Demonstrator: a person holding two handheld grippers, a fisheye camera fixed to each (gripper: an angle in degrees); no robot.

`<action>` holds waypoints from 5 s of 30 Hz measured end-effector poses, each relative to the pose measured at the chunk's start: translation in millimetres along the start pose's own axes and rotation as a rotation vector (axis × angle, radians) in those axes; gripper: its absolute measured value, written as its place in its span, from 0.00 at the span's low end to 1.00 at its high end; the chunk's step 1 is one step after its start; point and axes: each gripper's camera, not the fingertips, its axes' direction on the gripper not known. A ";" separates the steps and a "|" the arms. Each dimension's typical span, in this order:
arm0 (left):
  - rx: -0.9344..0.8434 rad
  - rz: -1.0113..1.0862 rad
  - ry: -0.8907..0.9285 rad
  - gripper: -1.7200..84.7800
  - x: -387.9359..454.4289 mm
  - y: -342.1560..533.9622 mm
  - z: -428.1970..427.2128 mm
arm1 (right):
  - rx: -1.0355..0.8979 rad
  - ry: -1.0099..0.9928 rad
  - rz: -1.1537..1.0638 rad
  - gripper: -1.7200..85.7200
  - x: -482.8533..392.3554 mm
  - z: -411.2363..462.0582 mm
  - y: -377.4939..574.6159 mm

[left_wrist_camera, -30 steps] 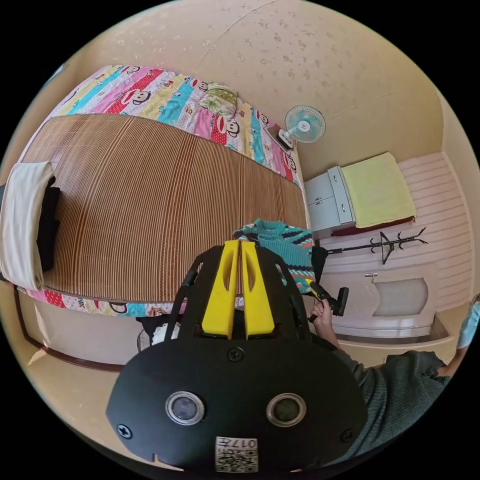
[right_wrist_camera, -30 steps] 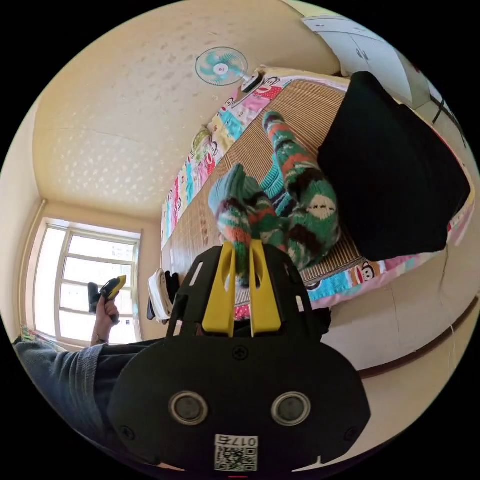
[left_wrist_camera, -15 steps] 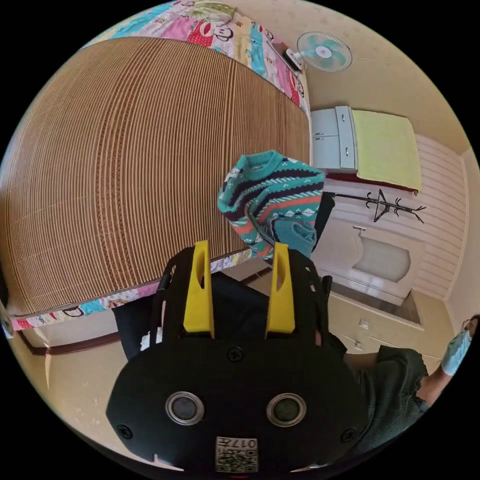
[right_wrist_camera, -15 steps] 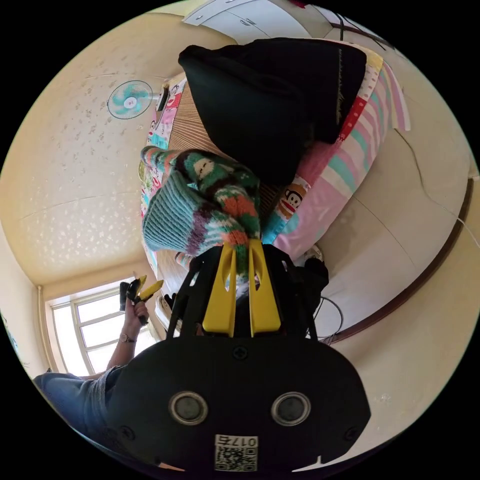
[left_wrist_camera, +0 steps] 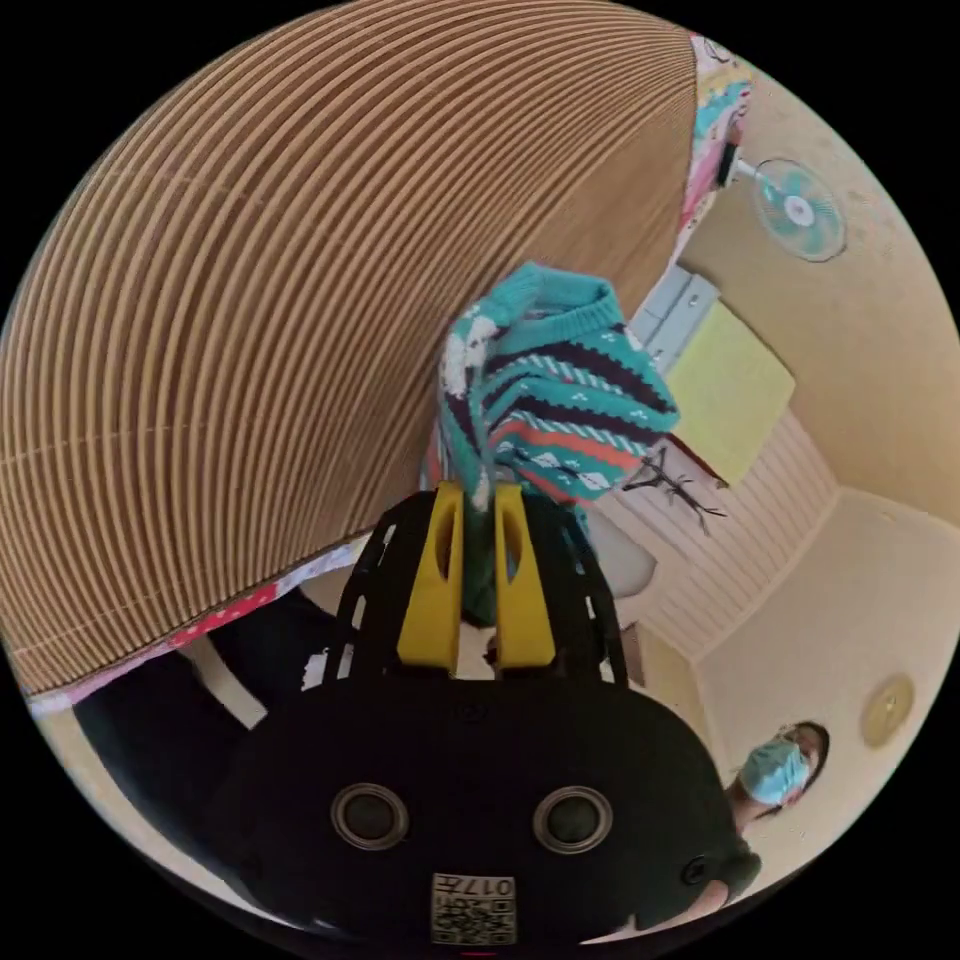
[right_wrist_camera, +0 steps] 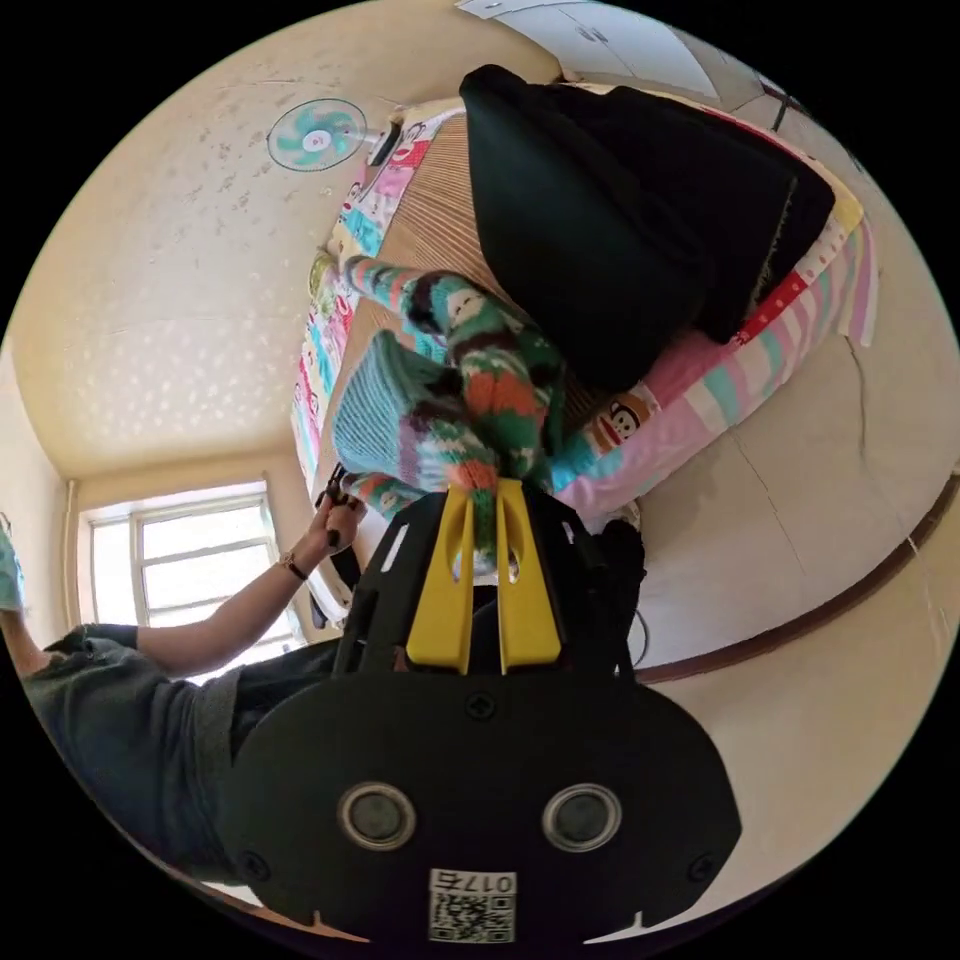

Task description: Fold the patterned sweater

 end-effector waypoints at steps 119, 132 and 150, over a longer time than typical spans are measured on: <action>0.914 1.488 -0.309 0.07 598.1 709.5 -43.2 | 1.562 0.301 -0.865 0.05 -629.9 155.6 385.5; 0.946 0.938 -0.875 0.11 640.8 324.0 -101.5 | 0.438 0.523 -0.592 0.04 -567.7 344.9 -146.4; 0.014 0.105 -1.462 0.04 201.1 115.0 -59.2 | -0.737 0.887 -0.626 0.03 -221.5 749.1 -24.9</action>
